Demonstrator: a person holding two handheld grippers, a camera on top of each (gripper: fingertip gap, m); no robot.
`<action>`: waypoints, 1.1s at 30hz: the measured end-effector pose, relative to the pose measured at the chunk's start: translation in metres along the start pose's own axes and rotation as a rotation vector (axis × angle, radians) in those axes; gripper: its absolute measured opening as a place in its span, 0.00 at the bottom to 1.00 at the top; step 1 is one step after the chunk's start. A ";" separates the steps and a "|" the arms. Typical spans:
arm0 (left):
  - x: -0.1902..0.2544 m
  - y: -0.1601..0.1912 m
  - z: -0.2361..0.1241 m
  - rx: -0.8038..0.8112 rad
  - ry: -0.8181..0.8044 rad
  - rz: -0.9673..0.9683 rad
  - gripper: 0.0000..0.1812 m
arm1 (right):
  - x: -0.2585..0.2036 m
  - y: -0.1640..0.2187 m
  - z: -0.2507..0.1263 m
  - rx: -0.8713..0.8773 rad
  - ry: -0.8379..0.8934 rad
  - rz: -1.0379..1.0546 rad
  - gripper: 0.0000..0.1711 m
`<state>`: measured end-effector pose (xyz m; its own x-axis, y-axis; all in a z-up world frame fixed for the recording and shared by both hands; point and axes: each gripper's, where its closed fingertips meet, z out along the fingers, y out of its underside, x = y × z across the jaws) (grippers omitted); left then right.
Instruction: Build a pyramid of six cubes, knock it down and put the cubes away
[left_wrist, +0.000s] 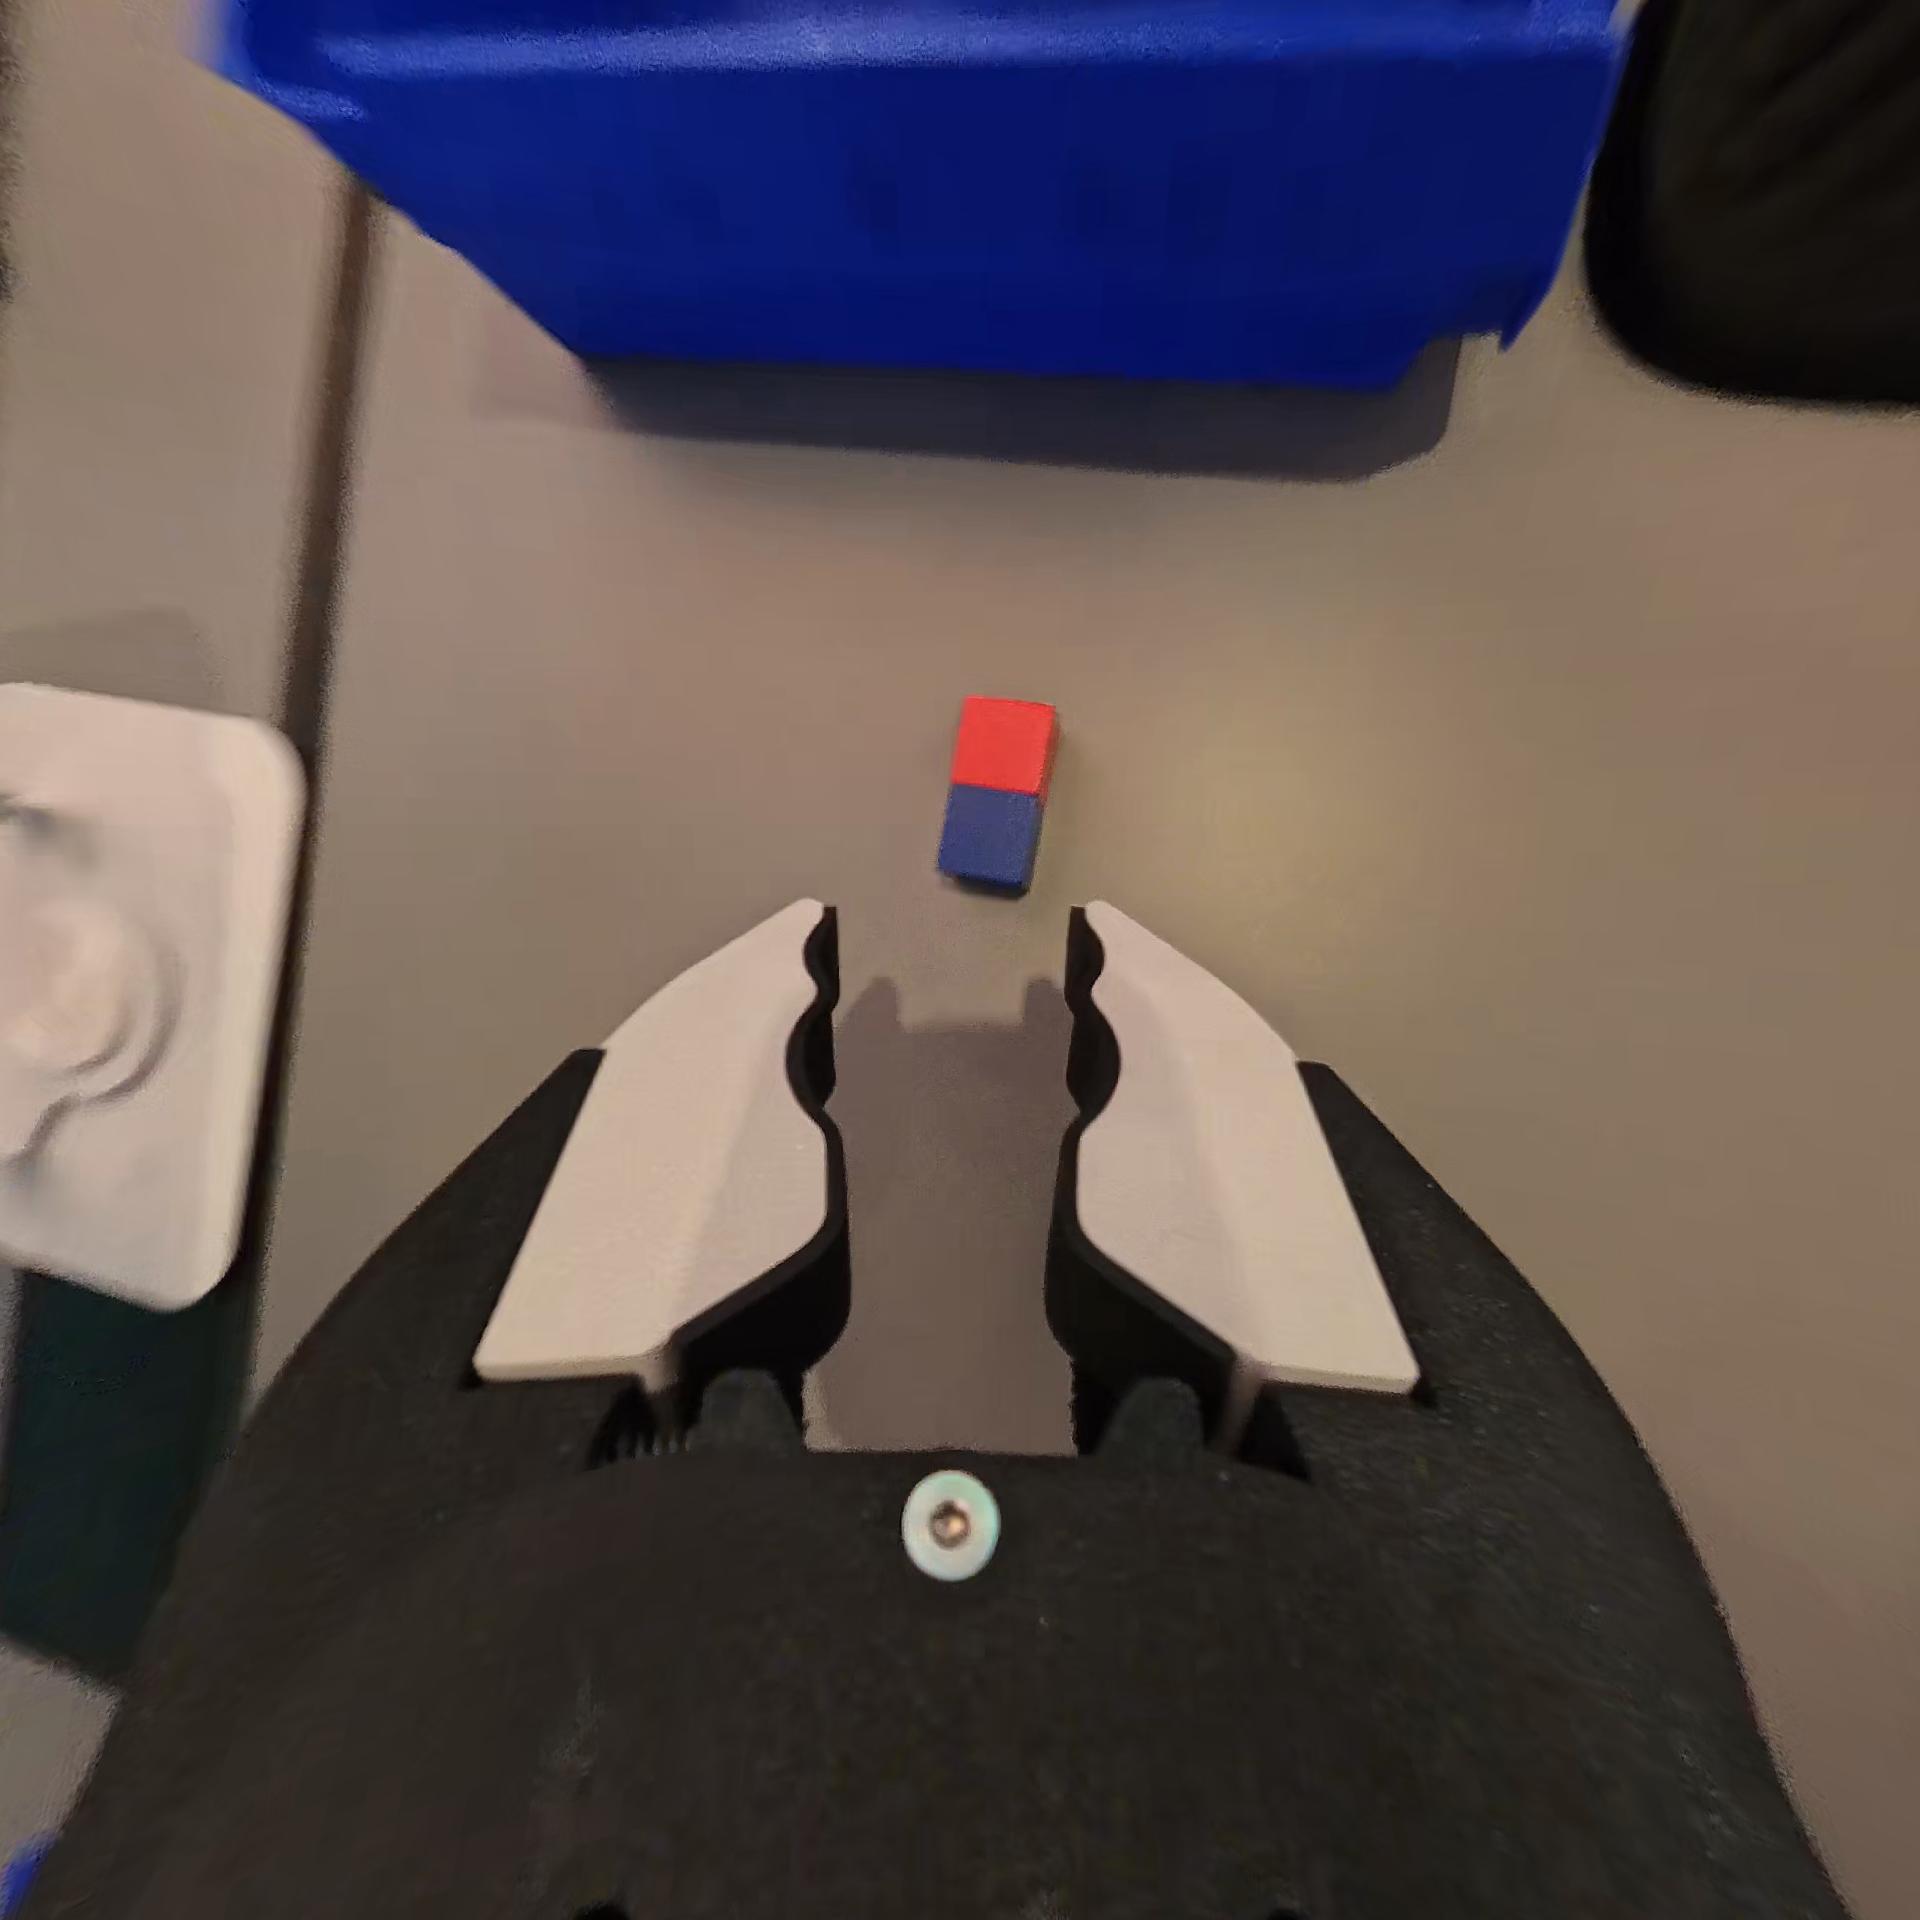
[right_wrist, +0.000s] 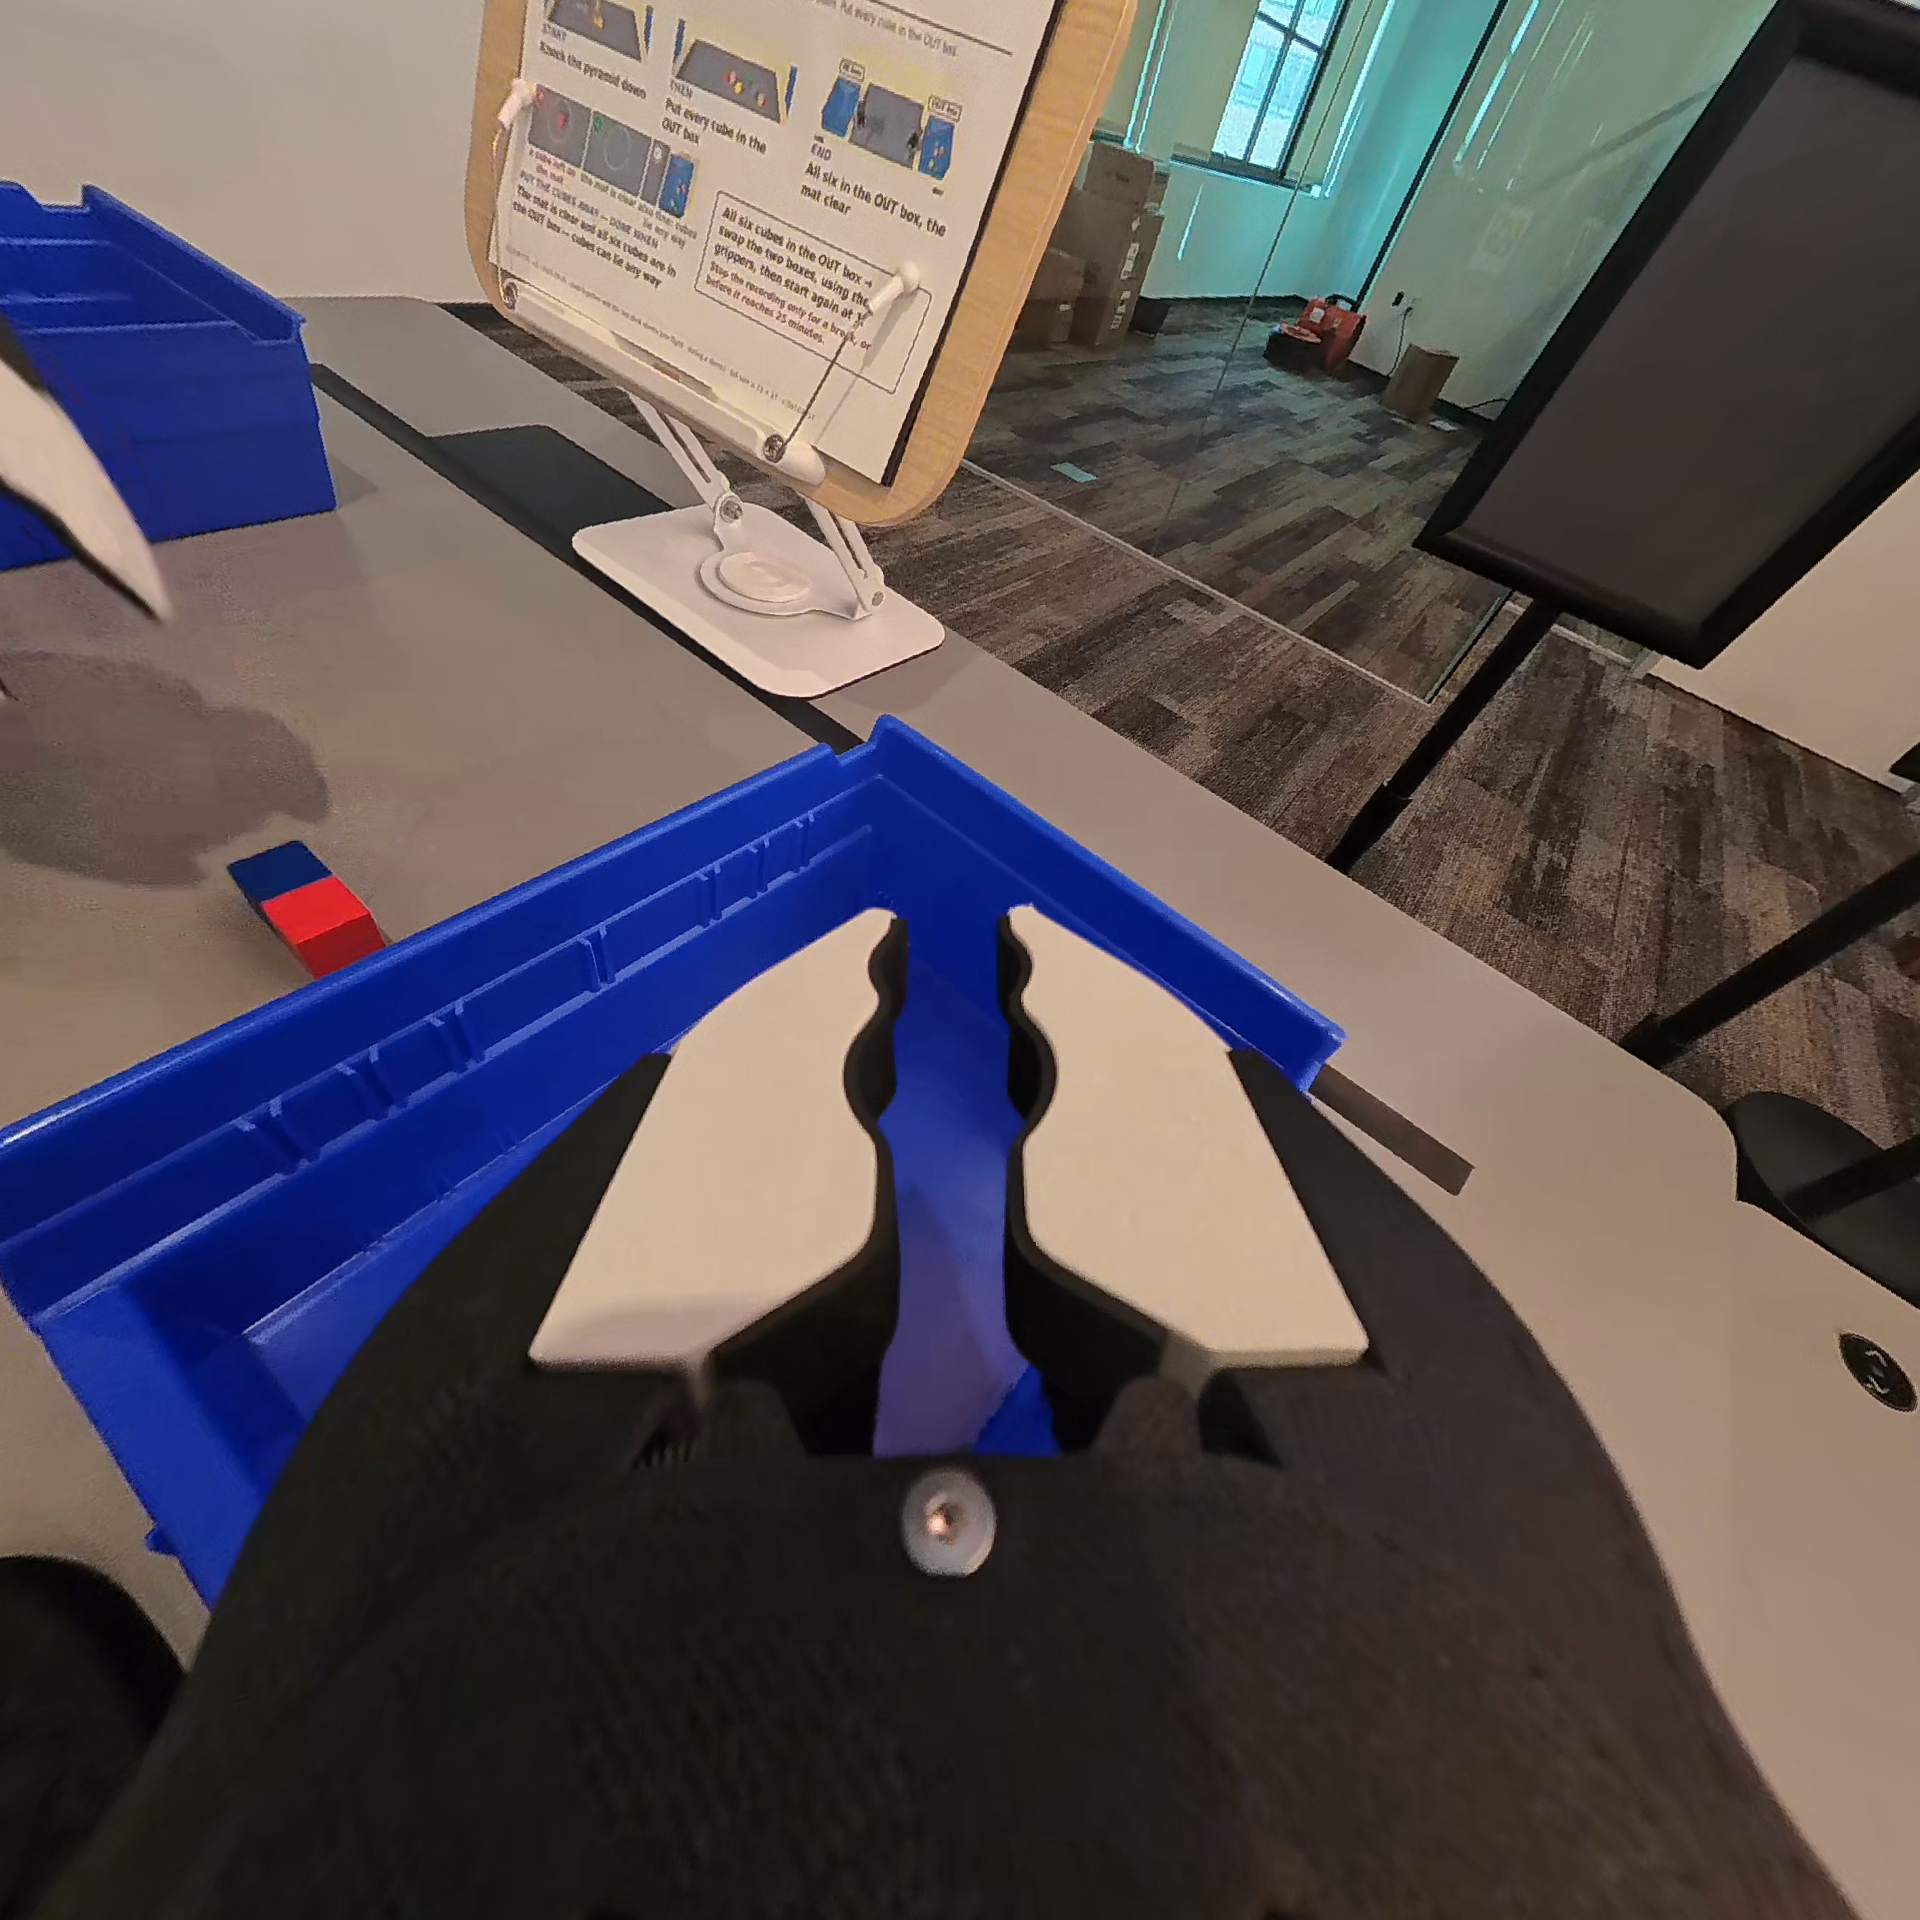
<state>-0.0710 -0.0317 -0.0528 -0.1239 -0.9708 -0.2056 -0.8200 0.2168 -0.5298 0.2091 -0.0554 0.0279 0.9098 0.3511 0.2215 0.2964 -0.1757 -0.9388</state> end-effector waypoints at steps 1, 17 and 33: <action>-0.006 0.002 -0.025 0.030 -0.048 -0.012 0.23 | 0.000 0.001 0.000 -0.004 -0.002 0.002 0.10; -0.087 0.348 -0.144 -0.427 -0.380 -0.828 0.28 | -0.018 -0.013 0.012 -0.015 -0.051 -0.053 0.10; -0.100 0.345 -0.145 -0.463 -0.347 -0.816 0.16 | -0.014 -0.001 0.007 -0.043 -0.030 -0.032 0.10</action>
<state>-0.4225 0.1249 -0.0960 0.6833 -0.7050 -0.1898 -0.7275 -0.6357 -0.2581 0.1944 -0.0538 0.0244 0.8905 0.3849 0.2425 0.3380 -0.2028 -0.9190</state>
